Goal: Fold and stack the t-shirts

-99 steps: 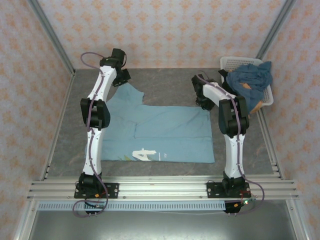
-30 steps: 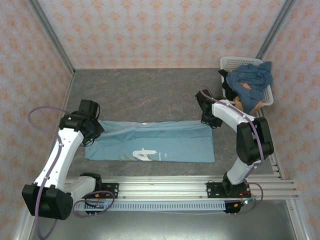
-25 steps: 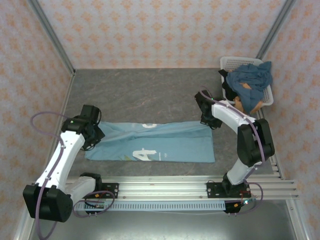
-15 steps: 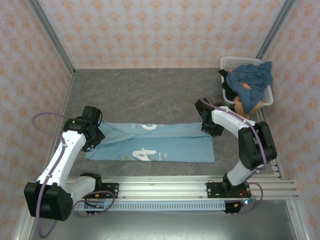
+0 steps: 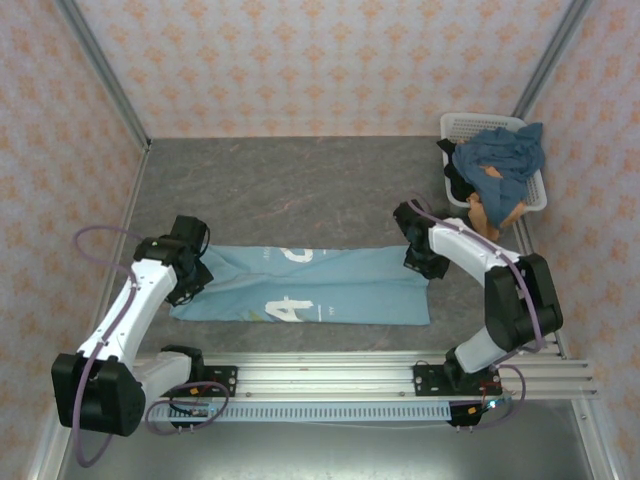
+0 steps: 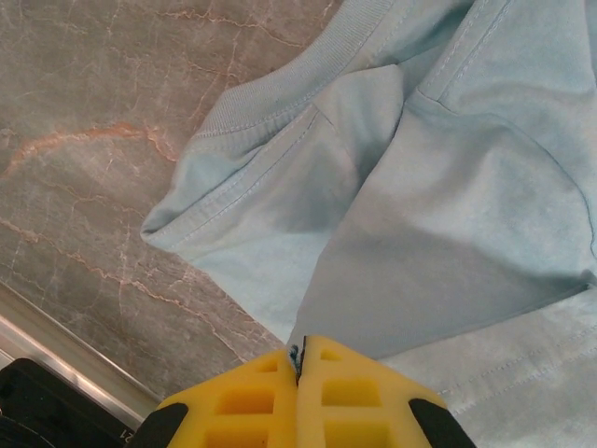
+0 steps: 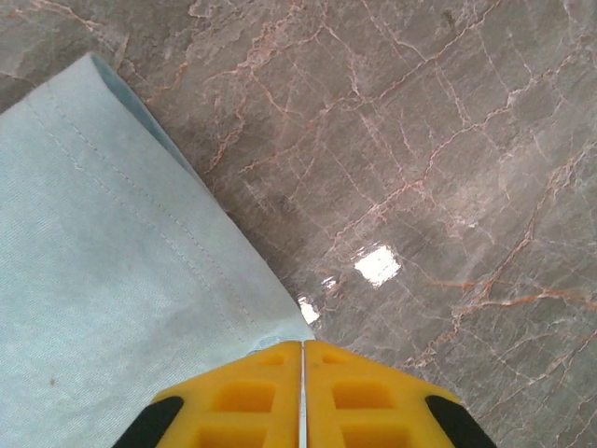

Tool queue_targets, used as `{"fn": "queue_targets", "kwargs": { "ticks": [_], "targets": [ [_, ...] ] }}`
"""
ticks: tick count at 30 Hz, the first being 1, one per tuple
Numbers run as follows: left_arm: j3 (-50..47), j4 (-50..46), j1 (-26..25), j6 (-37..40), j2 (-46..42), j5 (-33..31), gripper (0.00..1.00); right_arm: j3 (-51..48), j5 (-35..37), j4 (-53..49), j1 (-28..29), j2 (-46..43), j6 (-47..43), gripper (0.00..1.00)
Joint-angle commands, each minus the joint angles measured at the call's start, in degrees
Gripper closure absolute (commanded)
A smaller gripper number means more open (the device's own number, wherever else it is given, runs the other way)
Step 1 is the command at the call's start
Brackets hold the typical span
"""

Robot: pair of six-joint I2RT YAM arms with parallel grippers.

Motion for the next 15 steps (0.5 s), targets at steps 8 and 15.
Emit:
{"fn": "queue_targets", "kwargs": {
  "ticks": [8,15],
  "targets": [
    [-0.4,0.9,-0.4,-0.1,1.3,-3.8,1.00,-1.2,2.2,-1.7,-0.1,-2.0,4.8,0.64],
    [-0.5,1.9,-0.5,-0.4,1.7,-3.7,1.00,-1.6,-3.1,0.3,-3.7,-1.1,16.1,0.54]
  ]
}}
